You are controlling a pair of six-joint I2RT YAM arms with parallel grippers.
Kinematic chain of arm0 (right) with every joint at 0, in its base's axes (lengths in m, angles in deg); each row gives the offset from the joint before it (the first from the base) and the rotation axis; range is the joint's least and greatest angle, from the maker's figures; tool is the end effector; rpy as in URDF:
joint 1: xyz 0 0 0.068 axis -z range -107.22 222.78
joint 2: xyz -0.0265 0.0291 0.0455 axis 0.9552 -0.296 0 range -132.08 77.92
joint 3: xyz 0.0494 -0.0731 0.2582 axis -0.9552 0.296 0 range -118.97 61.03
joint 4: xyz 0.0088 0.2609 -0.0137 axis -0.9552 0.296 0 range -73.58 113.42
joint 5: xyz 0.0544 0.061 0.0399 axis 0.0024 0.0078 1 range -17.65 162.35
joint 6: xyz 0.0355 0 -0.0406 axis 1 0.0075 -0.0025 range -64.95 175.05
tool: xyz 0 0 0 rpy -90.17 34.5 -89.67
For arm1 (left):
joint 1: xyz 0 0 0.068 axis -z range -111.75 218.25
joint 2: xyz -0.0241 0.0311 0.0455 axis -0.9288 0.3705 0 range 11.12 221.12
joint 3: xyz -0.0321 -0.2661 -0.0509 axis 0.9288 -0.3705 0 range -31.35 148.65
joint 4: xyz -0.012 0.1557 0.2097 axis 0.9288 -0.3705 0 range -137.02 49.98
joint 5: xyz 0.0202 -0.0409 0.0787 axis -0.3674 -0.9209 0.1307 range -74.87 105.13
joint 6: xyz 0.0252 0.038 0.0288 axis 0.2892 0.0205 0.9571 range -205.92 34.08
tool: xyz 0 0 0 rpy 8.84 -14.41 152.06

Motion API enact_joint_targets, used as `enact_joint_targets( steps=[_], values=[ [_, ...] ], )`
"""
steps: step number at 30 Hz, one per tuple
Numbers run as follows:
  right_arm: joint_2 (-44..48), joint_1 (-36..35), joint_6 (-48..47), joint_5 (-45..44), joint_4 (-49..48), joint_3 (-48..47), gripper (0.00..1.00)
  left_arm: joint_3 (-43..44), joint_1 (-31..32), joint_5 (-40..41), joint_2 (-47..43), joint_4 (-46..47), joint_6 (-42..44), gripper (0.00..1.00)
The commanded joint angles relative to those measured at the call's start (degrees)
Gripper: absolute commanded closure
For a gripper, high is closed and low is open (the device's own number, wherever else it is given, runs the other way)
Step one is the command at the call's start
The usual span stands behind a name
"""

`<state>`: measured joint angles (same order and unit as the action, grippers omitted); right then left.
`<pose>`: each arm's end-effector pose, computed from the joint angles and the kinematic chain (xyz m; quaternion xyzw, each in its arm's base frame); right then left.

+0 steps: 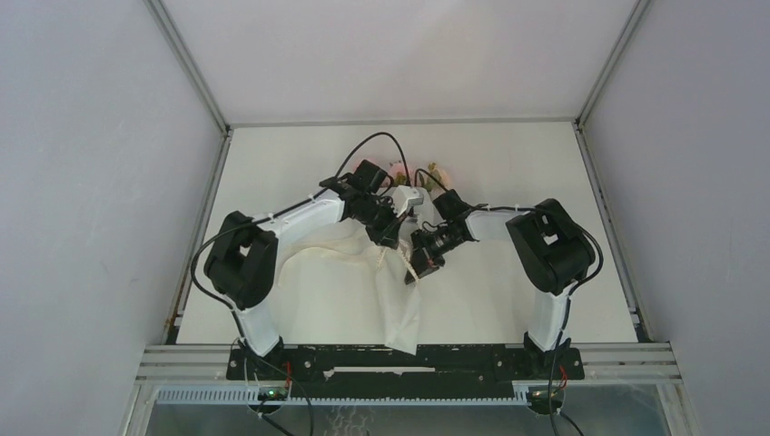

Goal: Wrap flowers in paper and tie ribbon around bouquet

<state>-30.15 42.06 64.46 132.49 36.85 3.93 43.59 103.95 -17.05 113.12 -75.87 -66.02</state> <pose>0.2696 0.1962 0.1251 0.2376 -0.8244 -0.5124 0.0383 0.2877 -0.2300 0.2210 0.4931 0.7960 -0.2978 0.1859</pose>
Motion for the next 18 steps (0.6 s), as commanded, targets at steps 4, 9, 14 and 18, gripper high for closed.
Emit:
enact_joint_targets(
  steps=[4,9,14,18],
  values=[
    [5.3,5.3,7.2,-3.5,-4.2,3.1,0.90,-0.7,-1.0,0.5,-1.3,5.9,-1.1,1.00],
    [8.4,8.7,6.9,-5.9,-1.6,3.0,0.79,-1.6,-0.9,-1.7,-3.3,4.2,1.2,1.00],
    [13.0,10.9,7.6,-9.3,-0.8,1.2,0.69,-2.2,-0.6,-2.4,-4.1,3.0,3.2,1.00],
    [14.3,11.0,5.8,-15.6,3.6,-5.6,0.62,-2.5,-0.1,-2.5,-4.9,2.6,4.0,1.00]
  ],
)
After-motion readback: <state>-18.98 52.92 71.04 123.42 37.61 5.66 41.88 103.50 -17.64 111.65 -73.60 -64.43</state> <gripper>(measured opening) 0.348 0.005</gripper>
